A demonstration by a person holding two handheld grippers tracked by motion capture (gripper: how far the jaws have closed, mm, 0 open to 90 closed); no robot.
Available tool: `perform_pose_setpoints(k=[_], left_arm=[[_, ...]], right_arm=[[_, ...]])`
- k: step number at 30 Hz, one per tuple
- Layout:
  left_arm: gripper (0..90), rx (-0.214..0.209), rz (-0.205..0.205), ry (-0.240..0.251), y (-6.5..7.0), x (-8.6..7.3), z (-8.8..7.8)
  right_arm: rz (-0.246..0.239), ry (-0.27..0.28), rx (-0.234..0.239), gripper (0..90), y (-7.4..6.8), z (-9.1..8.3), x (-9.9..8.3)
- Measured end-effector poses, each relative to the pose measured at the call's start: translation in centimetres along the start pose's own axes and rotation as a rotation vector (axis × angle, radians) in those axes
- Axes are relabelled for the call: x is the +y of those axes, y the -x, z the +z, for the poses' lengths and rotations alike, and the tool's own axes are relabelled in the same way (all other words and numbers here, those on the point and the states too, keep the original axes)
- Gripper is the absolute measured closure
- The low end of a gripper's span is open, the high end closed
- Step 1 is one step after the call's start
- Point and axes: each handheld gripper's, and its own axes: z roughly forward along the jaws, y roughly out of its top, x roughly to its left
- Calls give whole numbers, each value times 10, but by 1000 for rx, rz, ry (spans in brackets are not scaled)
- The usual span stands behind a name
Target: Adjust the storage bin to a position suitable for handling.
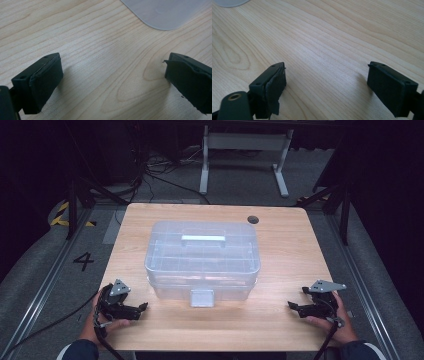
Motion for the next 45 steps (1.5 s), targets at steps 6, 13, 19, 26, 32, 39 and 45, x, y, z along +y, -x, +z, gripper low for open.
perform_pose_setpoints(k=[6,13,19,26,32,39,45], left_arm=[[20,0,0,0,0,0,0],[21,4,4,2,0,0,0],[21,3,0,6,0,0,0],[24,4,-1,8,0,0,0],[24,4,0,7,0,0,0],[24,4,0,7,0,0,0],[24,4,-1,8,0,0,0]], right_arm=[[-11,29,-8,200,-1,-5,4],[-12,102,0,245,-1,-19,18],[-16,151,-6,270,3,-31,35],[-68,230,-26,300,4,-55,72],[-90,286,-15,313,4,-68,100],[-142,324,5,314,-4,-74,131],[-177,342,25,317,-12,-71,152]])
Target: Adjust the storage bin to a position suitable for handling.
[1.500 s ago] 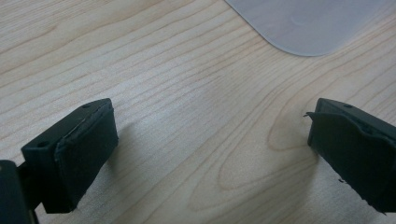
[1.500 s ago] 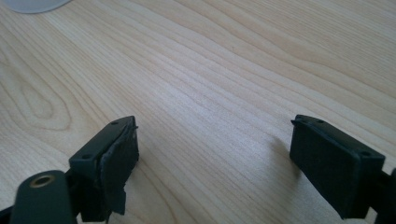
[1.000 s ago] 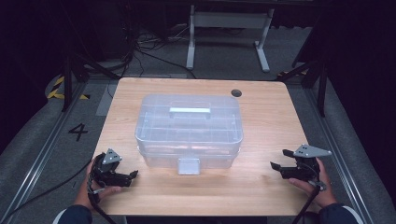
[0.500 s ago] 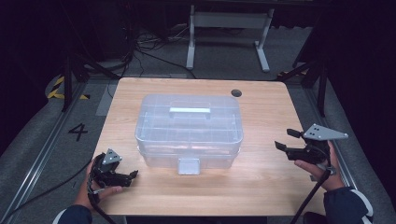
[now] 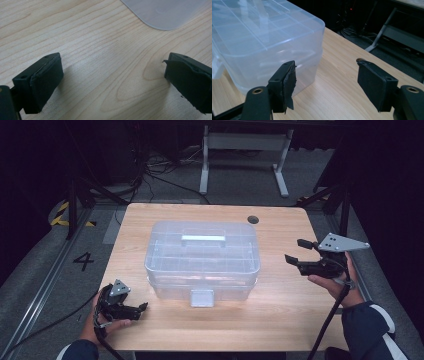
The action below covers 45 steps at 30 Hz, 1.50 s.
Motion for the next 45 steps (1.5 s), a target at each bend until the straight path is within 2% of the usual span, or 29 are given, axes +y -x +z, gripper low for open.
perform_pose_setpoints(k=[7,13,22,31,38,45], left_arm=[[24,0,0,0,0,0,0],[25,0,0,0,0,0,0],[24,0,0,0,0,0,0],[25,0,0,0,0,0,0],[25,0,0,0,0,0,0],[24,0,1,0,0,0,0]], right_arm=[[-31,21,41,328,-9,18,26],[-42,19,66,333,-13,30,38],[-57,28,140,372,-27,54,57],[-110,3,225,414,-53,83,73],[-145,-20,263,446,-65,100,82],[-171,-43,276,481,-75,111,88]])
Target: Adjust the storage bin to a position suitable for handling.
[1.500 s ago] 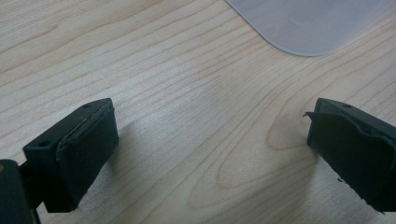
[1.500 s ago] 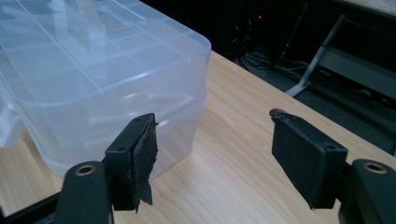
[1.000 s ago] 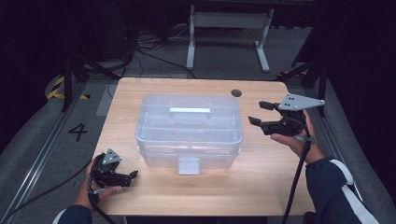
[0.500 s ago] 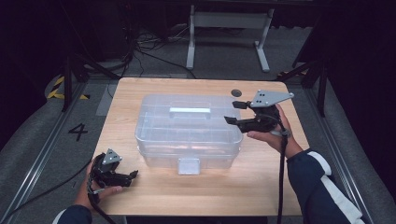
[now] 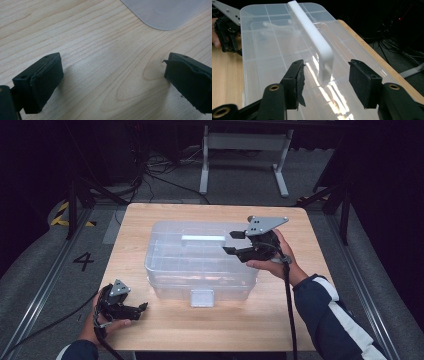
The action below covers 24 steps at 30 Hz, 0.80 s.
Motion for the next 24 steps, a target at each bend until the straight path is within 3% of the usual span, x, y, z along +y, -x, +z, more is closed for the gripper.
perform_pose_setpoints(k=[4,6,12,14,17,21,22,24], left_arm=[[24,0,0,0,0,0,0],[26,0,0,0,0,0,0],[32,-5,-3,2,1,0,-1],[50,-9,13,7,1,-1,-2],[139,-37,36,25,2,-2,-4],[204,-32,38,24,4,0,-5],[276,-28,62,13,5,2,-7],[329,-13,81,1,6,4,-9]], right_arm=[[-18,-29,2,526,-3,8,5],[-21,-42,9,601,-4,12,8],[-23,-48,-15,740,-3,17,9],[-21,-45,-17,754,-1,17,9],[-30,-39,-41,753,-2,18,10],[-31,-37,-37,754,-1,18,10],[-25,-37,-36,754,0,18,11],[-17,-39,-33,754,2,18,13]])
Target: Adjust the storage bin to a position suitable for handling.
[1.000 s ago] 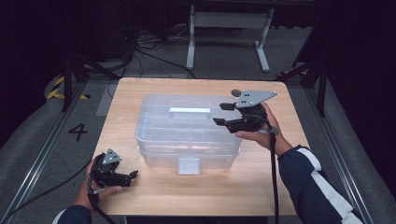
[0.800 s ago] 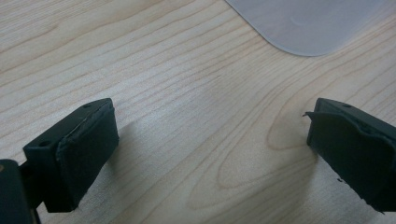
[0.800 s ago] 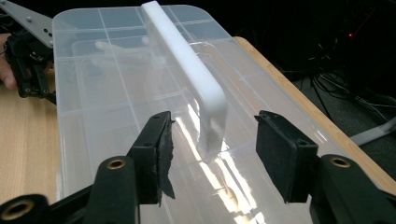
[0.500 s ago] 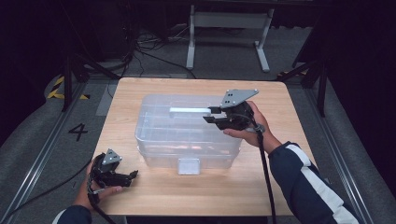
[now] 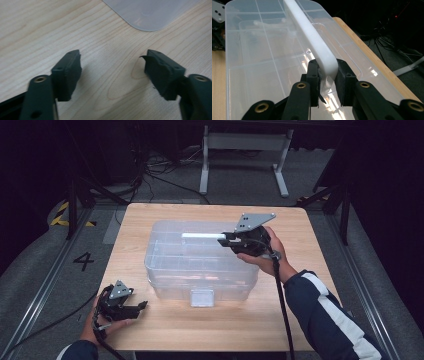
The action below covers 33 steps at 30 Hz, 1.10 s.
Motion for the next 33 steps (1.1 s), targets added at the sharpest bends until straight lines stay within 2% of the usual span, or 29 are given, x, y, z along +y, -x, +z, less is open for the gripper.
perform_pose_setpoints(k=[2,5,7,9,11,12,14,19,21,24,25,28,33], left_arm=[[341,13,12,19,0,3,-4],[387,8,7,59,-3,10,-14],[427,-17,-9,109,-3,15,-24],[489,-29,2,147,-1,24,-34],[543,-29,19,158,1,31,-40],[559,-45,7,170,4,34,-42],[619,-35,25,180,7,40,-47],[750,-57,15,222,12,50,-51],[798,-66,31,221,12,54,-50],[839,-75,23,227,14,59,-48],[839,-70,38,230,14,60,-48],[865,-73,38,242,15,65,-48],[895,-74,30,253,16,66,-47]], right_arm=[[8,0,3,754,1,0,1],[13,-7,8,753,4,0,3],[17,-15,9,752,5,0,5],[16,-18,15,751,6,0,6],[22,-20,18,751,7,0,7],[24,-21,19,750,8,0,8],[30,-24,22,749,10,0,9],[33,-34,36,748,15,-1,13],[33,-29,43,748,17,0,13],[36,-27,50,748,19,-1,13],[36,-27,50,748,19,-1,13],[38,-27,51,746,20,-1,14],[41,-20,46,739,20,-1,13]])
